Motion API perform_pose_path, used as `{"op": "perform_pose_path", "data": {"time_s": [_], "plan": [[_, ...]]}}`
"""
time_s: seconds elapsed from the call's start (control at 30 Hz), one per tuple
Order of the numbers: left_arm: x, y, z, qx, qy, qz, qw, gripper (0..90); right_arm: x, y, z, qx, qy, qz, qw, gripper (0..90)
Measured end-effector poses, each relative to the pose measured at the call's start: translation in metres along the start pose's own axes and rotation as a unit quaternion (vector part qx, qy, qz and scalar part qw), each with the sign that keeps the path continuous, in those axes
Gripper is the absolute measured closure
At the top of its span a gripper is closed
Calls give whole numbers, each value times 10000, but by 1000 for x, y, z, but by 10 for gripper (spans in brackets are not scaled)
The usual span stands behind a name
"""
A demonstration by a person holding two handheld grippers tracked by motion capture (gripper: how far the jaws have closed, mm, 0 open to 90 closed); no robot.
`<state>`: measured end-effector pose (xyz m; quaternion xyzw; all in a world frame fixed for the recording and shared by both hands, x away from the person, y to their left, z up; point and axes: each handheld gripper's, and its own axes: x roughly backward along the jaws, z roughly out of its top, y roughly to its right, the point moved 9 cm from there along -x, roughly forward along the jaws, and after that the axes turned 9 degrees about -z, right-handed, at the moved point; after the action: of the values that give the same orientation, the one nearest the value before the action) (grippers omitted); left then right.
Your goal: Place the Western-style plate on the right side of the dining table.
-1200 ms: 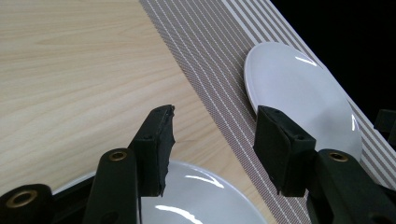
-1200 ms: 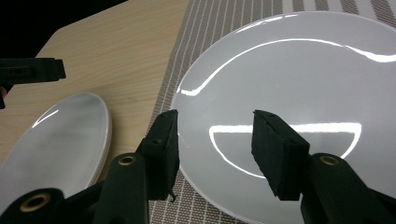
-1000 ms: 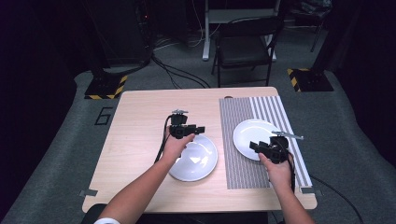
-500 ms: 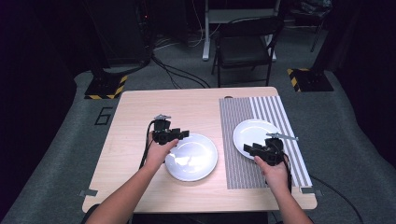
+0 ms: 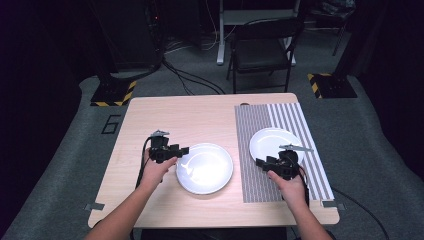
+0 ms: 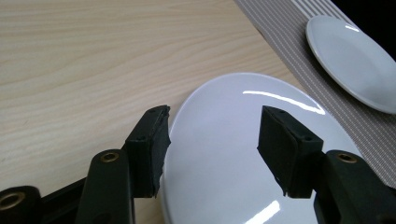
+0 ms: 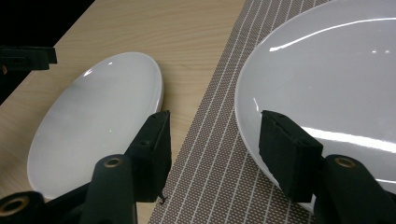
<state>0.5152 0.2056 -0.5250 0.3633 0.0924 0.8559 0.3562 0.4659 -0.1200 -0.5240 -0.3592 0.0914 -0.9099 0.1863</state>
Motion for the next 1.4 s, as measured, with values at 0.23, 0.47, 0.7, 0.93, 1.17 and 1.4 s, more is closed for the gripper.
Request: {"op": "perform_pose_path", "data": {"time_s": [0.23, 0.47, 0.7, 0.93, 1.17, 1.4], "plan": [[9, -14, -15, 47, -5, 157, 9999, 420, -6, -12, -7, 328, -91, 117, 9994, 421], [18, -24, -27, 81, -7, 267, 9996, 415, -14, -22, -12, 586, -197, 161, 9980, 402], [23, -35, -34, 72, 72, 323, 9994, 396, -19, -30, -19, 846, -290, 199, 9958, 391], [26, -48, -40, -31, -56, 523, 9986, 388, -26, -38, -27, 1100, -421, 262, 9927, 415], [24, -53, -47, 50, -99, 559, 9984, 389, -29, -46, -32, 1309, -459, 443, 9893, 423], [21, -56, -48, -69, -127, 680, 9976, 390, -29, -47, -35, 1494, -397, 518, 9866, 446]]}}
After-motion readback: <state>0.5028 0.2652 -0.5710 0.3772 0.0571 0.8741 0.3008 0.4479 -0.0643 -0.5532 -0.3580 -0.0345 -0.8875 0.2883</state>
